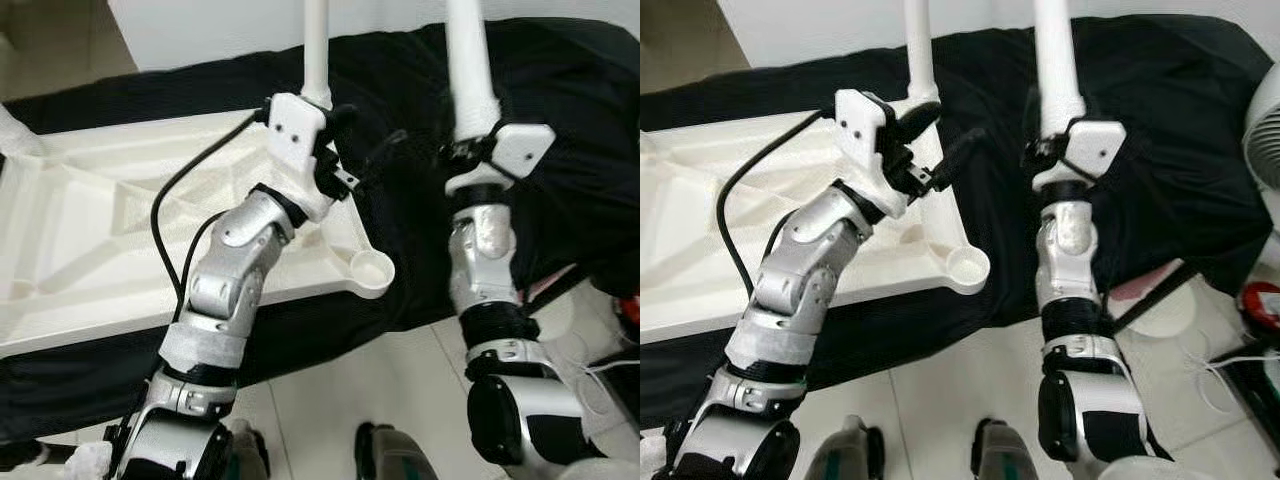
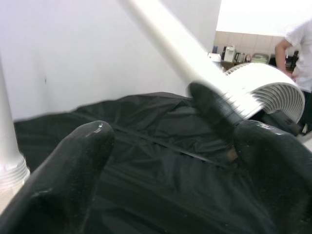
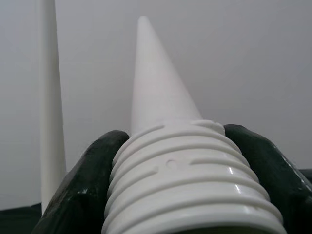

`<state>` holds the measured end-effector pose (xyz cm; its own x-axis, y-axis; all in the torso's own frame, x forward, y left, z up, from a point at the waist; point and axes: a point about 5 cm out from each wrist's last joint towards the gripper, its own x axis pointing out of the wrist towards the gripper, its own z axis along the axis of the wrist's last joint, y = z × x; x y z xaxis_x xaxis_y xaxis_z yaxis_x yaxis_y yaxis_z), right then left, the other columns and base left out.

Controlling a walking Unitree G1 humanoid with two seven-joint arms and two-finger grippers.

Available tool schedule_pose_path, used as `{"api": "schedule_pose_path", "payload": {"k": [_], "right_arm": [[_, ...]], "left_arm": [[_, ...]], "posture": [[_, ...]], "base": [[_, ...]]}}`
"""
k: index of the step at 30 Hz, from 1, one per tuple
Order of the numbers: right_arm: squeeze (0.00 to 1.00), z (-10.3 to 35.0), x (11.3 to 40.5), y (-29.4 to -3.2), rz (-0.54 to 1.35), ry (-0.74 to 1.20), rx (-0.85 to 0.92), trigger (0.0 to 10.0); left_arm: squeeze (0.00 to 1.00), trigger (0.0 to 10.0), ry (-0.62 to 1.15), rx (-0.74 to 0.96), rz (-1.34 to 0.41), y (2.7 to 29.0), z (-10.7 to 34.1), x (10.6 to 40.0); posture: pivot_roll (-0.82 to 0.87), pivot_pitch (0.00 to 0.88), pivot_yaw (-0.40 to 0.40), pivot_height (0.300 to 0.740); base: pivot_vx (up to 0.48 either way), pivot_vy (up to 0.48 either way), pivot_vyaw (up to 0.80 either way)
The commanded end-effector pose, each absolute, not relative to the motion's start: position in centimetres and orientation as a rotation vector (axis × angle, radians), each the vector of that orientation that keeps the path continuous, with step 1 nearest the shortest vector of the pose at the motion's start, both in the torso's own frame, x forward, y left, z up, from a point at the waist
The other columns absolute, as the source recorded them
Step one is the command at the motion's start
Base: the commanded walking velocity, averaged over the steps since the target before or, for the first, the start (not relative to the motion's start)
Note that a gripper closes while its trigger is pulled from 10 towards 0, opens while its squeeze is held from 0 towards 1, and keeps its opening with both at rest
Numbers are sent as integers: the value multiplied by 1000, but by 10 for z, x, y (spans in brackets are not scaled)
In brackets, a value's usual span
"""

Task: Building children table

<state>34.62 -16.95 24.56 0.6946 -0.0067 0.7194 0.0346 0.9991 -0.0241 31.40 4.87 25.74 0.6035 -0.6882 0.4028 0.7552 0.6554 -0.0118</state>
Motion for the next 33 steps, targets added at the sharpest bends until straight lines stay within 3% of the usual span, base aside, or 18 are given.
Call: {"api": "schedule_pose_path", "payload": {"k": [1, 2, 3, 4, 13, 15, 24, 33], "right_arm": [[0, 252, 342, -166, -8, -850, -63, 10000], [0, 255, 339, -162, 16, -867, -75, 10000], [0, 255, 339, -162, 16, -867, -75, 10000], [0, 257, 336, -159, 45, -885, -97, 10000], [0, 261, 329, -146, 169, -905, -149, 10000], [0, 263, 326, -124, 317, -903, -206, 10000], [0, 261, 324, -112, 400, -884, -223, 10000], [0, 234, 315, -95, 548, -773, -201, 10000]], "left_arm": [[1000, 10000, -361, -216, -871, 48, 258, 317], [816, 10000, -344, -235, -889, 48, 260, 319], [816, 10000, -344, -235, -889, 48, 260, 319], [0, 10000, -331, -243, -912, 48, 263, 320], [0, 10000, -247, -269, -1001, 51, 267, 325], [0, 10000, -153, -389, -1072, 55, 280, 333], [0, 10000, -94, -447, -1120, 54, 286, 336], [0, 10000, -13, -626, -1252, 64, 300, 336]], "posture": [[17, 28, 74, 740], [19, 26, 75, 740], [19, 26, 75, 740], [26, 20, 75, 740], [32, 1, 67, 740], [27, 0, 63, 740], [29, 0, 59, 740], [31, 0, 51, 740]], "base": [[0, 0, 0], [0, 0, 0], [0, 0, 0], [0, 0, 0], [0, 0, 0], [0, 0, 0], [0, 0, 0], [0, 0, 0]]}}
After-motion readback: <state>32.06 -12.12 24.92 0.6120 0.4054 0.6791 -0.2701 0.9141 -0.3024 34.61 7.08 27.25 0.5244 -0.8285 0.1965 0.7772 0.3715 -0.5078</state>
